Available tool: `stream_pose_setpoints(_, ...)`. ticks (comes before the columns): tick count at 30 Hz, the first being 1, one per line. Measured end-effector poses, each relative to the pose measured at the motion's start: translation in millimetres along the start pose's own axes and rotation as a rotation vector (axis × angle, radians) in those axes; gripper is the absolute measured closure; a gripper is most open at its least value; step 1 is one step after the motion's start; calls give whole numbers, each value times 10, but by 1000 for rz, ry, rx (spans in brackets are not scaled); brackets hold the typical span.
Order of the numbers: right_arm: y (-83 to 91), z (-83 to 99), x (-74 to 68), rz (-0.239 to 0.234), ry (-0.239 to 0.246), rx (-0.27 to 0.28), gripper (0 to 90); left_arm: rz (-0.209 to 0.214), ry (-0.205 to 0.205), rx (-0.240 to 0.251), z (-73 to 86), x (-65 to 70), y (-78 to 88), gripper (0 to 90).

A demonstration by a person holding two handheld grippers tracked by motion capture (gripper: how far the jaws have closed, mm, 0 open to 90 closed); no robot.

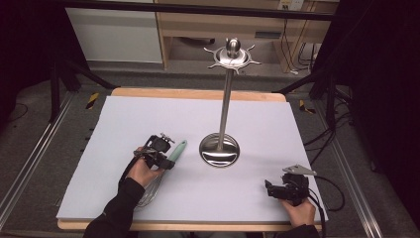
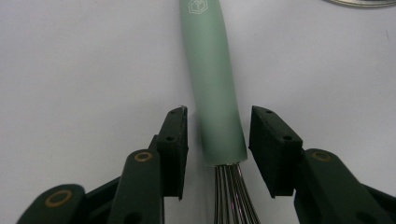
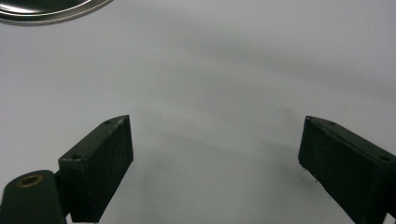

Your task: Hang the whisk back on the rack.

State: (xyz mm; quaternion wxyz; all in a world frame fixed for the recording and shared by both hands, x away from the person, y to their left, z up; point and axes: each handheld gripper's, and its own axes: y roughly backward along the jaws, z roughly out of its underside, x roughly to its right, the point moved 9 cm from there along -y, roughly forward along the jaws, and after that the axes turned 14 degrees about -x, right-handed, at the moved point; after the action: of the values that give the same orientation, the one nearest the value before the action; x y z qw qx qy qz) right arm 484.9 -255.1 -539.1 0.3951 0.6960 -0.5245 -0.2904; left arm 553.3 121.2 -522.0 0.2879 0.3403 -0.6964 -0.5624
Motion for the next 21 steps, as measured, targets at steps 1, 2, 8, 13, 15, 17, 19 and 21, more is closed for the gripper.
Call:
stream_pose_setpoints(1,1,0,0,-1,-2,0,106,2,-1,-7,-7,-1,-10,568)
stream_pose_setpoints(2,2,0,1,-2,-1,-1,106,7,4,-12,-15,2,-27,574)
stream_pose_setpoints(8,-3,3,-3,-3,-3,-4,107,22,12,-41,-24,15,-106,633)
stream_pose_setpoints(13,-1,1,-2,-3,1,-2,106,18,41,-45,-29,10,-108,659)
stream_pose_setpoints(15,0,1,-3,-3,1,-3,106,10,49,-47,-31,12,-107,666)
stream_pose_setpoints(17,-1,2,-5,-4,-2,-4,106,10,49,-45,-30,15,-105,670)
stream_pose_setpoints(19,-1,2,-5,-4,-2,-4,106,23,40,-39,-27,35,-94,676)
stream_pose_setpoints(21,-1,2,-4,-3,-2,-4,106,15,30,-20,-28,66,-62,681)
